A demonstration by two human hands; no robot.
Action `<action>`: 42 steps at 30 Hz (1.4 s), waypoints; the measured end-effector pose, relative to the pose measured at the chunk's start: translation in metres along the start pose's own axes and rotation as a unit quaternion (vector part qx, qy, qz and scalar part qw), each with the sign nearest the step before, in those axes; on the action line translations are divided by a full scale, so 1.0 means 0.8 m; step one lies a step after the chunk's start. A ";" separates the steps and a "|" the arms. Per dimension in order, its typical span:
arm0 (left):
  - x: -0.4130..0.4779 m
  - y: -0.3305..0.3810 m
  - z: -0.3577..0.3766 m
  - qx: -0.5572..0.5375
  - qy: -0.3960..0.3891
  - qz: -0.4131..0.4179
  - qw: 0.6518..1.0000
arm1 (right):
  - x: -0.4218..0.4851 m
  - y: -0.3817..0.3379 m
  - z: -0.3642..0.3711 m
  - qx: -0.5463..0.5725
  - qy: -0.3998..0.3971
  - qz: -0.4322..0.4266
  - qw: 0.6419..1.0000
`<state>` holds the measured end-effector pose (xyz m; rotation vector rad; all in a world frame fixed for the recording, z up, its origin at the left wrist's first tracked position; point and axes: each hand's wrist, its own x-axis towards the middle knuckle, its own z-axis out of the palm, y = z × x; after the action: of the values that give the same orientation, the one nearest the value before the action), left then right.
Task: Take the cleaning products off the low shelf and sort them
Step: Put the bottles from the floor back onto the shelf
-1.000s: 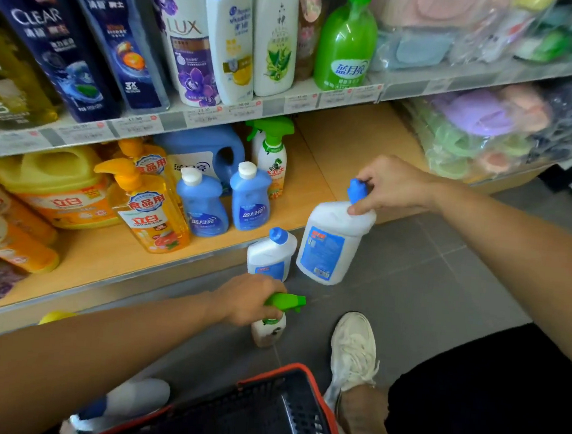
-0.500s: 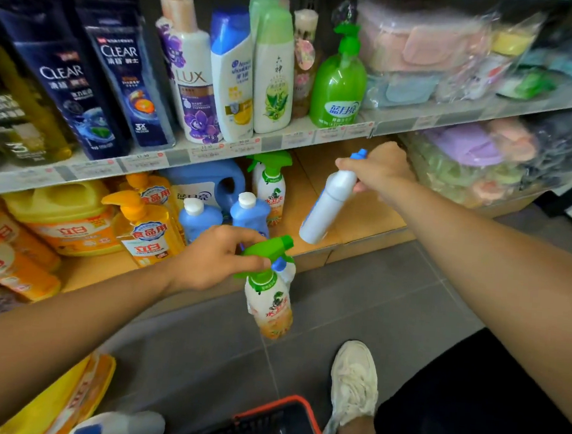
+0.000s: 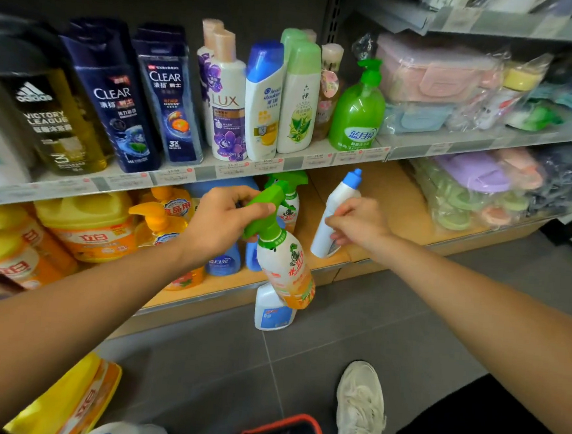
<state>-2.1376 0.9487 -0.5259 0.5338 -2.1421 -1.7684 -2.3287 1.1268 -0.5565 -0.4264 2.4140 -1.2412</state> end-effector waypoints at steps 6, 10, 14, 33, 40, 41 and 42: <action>-0.002 0.005 0.023 -0.083 0.063 -0.036 0.994 | -0.060 0.003 0.007 -0.134 -0.157 -0.249 0.946; -0.003 -0.001 0.048 -0.146 0.080 -0.093 0.982 | -0.068 0.024 0.033 -0.230 -0.012 -0.304 0.924; 0.003 -0.008 0.068 -0.224 0.080 -0.152 0.959 | -0.050 0.038 0.045 -0.233 0.046 -0.314 0.919; 0.056 -0.099 0.022 0.388 -0.034 0.107 0.915 | 0.040 0.075 0.088 -0.035 -0.082 -0.133 0.987; 0.060 -0.104 0.018 0.385 -0.024 0.128 0.914 | 0.038 0.081 0.084 0.062 -0.042 -0.112 0.991; 0.060 -0.104 0.017 0.386 -0.026 0.129 0.913 | 0.033 0.079 0.085 0.072 -0.022 -0.122 0.990; 0.060 -0.105 0.017 0.386 -0.027 0.131 0.913 | 0.029 0.075 0.086 0.075 0.004 -0.134 0.988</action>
<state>-2.1785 0.9237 -0.6107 0.3364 -2.7589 -0.7533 -2.3218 1.1023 -0.6470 -0.7207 2.3040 -1.5284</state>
